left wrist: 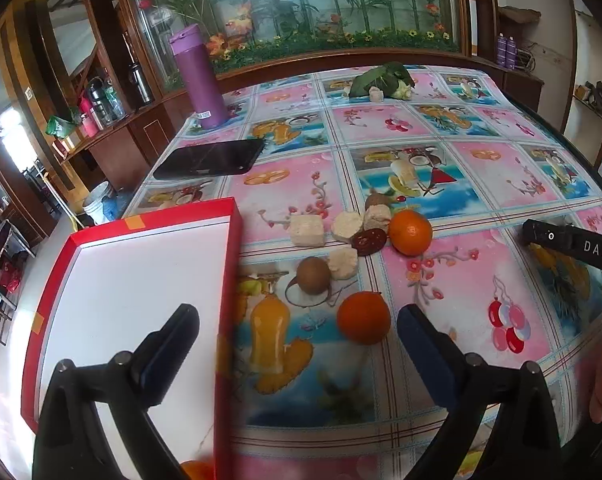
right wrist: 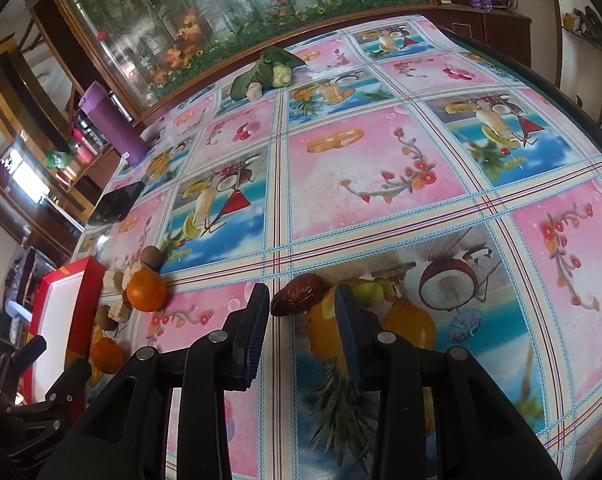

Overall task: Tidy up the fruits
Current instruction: 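Close the right tool on a second red date, then close the left tool on a second orange while the right tool holds the date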

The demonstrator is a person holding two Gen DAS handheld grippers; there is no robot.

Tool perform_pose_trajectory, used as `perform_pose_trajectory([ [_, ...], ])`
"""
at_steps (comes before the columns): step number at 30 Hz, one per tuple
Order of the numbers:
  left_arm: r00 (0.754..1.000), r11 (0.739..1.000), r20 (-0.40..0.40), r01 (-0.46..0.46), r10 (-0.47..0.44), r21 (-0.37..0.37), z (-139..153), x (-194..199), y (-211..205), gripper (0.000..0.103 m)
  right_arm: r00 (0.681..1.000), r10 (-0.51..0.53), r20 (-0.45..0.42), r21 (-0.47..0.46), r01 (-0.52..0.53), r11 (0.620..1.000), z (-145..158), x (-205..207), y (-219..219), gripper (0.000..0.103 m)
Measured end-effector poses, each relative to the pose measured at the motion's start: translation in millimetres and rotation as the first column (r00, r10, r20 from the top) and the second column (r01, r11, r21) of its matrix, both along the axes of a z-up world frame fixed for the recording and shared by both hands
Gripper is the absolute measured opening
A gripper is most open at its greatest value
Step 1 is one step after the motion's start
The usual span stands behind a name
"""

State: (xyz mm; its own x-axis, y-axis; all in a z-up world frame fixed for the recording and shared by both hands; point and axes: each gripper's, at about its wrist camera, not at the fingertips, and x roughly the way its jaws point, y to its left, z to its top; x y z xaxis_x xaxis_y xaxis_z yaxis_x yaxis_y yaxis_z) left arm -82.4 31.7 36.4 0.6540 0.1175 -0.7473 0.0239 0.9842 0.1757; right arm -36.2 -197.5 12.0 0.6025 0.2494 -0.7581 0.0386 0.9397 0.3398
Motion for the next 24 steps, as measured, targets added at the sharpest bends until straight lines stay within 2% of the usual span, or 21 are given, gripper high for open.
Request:
perform_pose_trajectory([
  [5, 0.999, 1.0, -0.03, 0.023, -0.024, -0.02, -7, 8, -10, 0.1, 1.0, 0.008, 0.002, -0.009, -0.008, 1.0, 0, 0, 2, 0.035],
  [9, 0.997, 0.998, -0.07, 0.02, -0.025, -0.058, -16, 15, -10, 0.085, 1.0, 0.012, 0.003, -0.004, -0.012, 1.0, 0, 0, 2, 0.035],
  [15, 0.992, 0.985, -0.129, -0.017, -0.005, -0.169, -29, 20, 2, 0.066, 1.0, 0.014, 0.004, -0.008, -0.014, 1.0, -1, 1, 0, 0.036],
  [19, 0.994, 0.979, -0.112, -0.02, -0.003, -0.204, -28, 20, 4, 0.059, 1.0, 0.023, 0.006, -0.015, -0.022, 1.0, 0, 0, 2, 0.036],
  [21, 0.995, 0.976, -0.104, -0.019, -0.004, -0.216, -28, 20, 3, 0.052, 0.999, 0.032, 0.009, -0.026, -0.032, 0.999, 0, 0, 6, 0.037],
  [24, 0.996, 0.976, -0.093, -0.009, -0.011, -0.216, -27, 18, 0, 0.047, 0.999, 0.043, 0.015, -0.058, -0.042, 0.997, 0, 0, 12, 0.041],
])
